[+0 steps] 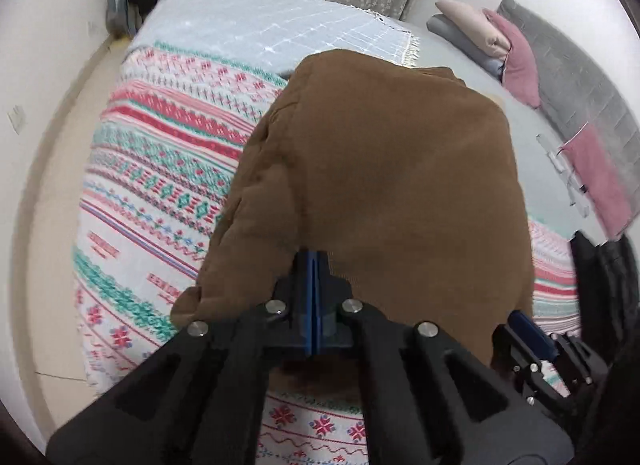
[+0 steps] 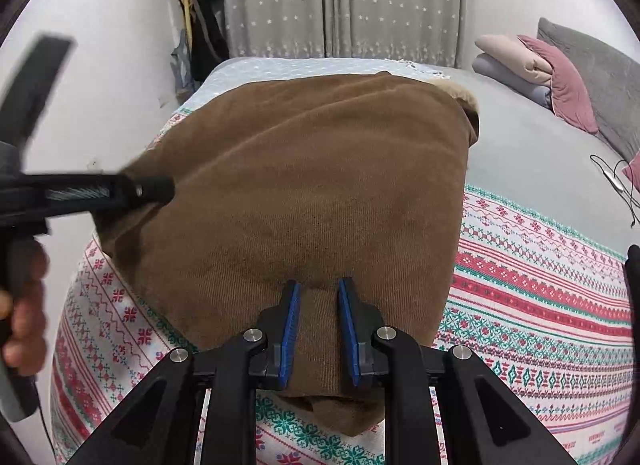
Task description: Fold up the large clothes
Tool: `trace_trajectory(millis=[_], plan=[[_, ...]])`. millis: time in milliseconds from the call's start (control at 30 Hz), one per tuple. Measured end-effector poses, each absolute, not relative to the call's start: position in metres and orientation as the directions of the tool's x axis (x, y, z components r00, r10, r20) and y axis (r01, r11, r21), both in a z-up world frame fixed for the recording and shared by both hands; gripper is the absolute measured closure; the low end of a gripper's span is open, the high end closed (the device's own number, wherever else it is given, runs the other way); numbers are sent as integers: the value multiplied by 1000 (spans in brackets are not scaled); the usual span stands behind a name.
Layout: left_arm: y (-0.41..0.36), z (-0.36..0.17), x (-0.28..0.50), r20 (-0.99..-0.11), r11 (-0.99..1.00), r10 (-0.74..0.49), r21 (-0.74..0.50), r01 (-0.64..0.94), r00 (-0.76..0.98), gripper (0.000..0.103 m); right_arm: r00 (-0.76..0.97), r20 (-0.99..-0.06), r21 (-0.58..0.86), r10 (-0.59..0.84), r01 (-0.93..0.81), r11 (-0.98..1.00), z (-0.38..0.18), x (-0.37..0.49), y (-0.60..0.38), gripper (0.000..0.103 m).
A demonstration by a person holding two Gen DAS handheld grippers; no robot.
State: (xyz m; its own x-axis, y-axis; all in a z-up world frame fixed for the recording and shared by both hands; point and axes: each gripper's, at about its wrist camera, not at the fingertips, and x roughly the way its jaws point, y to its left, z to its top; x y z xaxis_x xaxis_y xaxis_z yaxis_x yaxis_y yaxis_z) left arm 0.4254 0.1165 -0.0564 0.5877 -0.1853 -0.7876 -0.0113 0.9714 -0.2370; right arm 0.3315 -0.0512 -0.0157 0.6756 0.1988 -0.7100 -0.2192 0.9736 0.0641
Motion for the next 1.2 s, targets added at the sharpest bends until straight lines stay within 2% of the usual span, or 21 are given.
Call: trace_trajectory(millis=[167, 233, 333, 533, 633, 767, 933, 1067, 1200], plan=[[106, -64, 427, -798, 988, -148, -150, 45, 584, 100, 658, -721, 38, 217, -274, 961, -3, 336, -49, 82], [104, -67, 428, -800, 988, -147, -144, 51, 582, 100, 647, -703, 132, 297, -292, 947, 15, 352, -66, 81], [102, -67, 432, -802, 988, -149, -148, 48, 579, 100, 668, -696, 171, 263, -202, 964, 27, 394, -92, 81], [107, -66, 431, -797, 981, -191, -183, 72, 573, 100, 624, -741, 254, 248, -81, 964, 21, 501, -121, 81], [114, -66, 434, -791, 970, -231, -233, 71, 567, 100, 604, -771, 197, 201, -74, 978, 14, 544, -113, 82], [111, -67, 436, -789, 973, -222, -219, 76, 573, 100, 535, -834, 123, 132, -53, 991, -21, 572, -103, 83], [114, -66, 435, -784, 968, -238, -240, 73, 573, 100, 533, -846, -19, 20, -67, 998, -1, 570, -85, 82], [119, -67, 434, -773, 960, -263, -268, 79, 578, 100, 586, -787, 137, 190, -134, 981, 31, 562, -68, 80], [120, -67, 433, -769, 956, -270, -283, 70, 579, 100, 564, -816, 19, 130, -198, 980, 26, 580, -21, 80]])
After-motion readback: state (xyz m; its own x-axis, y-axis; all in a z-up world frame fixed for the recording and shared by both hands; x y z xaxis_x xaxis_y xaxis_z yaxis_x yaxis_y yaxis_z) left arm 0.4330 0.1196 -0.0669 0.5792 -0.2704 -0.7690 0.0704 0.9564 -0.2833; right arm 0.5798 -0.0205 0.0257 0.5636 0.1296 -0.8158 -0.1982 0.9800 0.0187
